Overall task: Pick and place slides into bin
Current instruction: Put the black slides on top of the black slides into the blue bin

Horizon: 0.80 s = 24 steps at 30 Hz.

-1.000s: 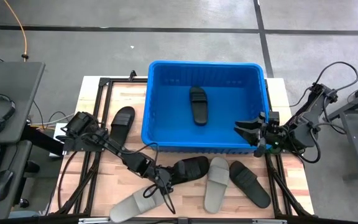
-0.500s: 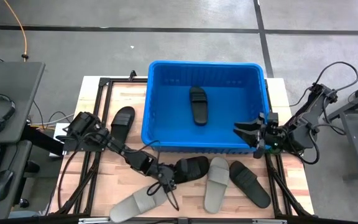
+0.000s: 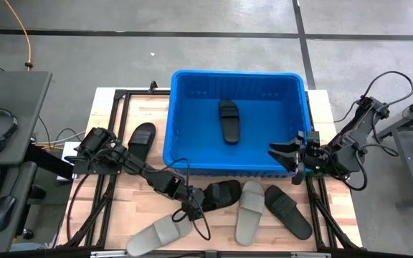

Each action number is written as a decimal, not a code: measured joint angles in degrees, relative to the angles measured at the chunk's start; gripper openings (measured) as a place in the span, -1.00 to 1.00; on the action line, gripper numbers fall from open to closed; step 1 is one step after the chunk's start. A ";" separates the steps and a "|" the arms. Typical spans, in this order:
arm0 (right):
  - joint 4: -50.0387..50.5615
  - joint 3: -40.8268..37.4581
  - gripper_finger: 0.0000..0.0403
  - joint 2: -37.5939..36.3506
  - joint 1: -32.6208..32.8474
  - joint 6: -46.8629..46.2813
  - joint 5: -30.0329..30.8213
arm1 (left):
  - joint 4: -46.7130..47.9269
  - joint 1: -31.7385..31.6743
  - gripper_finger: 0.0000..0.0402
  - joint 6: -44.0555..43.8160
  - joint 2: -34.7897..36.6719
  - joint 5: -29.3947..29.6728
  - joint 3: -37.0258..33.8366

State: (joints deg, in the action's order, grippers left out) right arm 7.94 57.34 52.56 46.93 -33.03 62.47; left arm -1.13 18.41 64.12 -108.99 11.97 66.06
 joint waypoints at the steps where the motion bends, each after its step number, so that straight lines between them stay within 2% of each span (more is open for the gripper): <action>1: -0.02 0.00 -0.31 0.02 0.00 0.02 -0.01 | 0.47 -0.03 -0.02 0.19 0.00 0.03 0.00; 6: -0.02 0.00 -0.31 -0.01 -0.01 0.44 -0.03 | 0.99 -0.07 -0.02 1.49 -1.69 0.80 0.56; 12: -0.02 0.00 -0.31 -0.03 0.01 0.43 -0.04 | 0.90 -0.04 -0.02 1.58 -5.86 6.55 5.34; 19: -0.04 0.00 -0.31 -0.03 0.01 0.03 -0.80 | 1.80 -0.06 -0.03 0.57 -8.35 7.21 9.73; 24: -0.04 0.00 -0.31 -0.01 0.00 0.03 -1.59 | 3.71 -0.04 -0.26 -0.07 -8.35 5.91 9.86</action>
State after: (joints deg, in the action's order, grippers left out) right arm 7.90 57.34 52.56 46.94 -32.99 60.88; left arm 2.58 18.37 64.06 -117.34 17.87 75.92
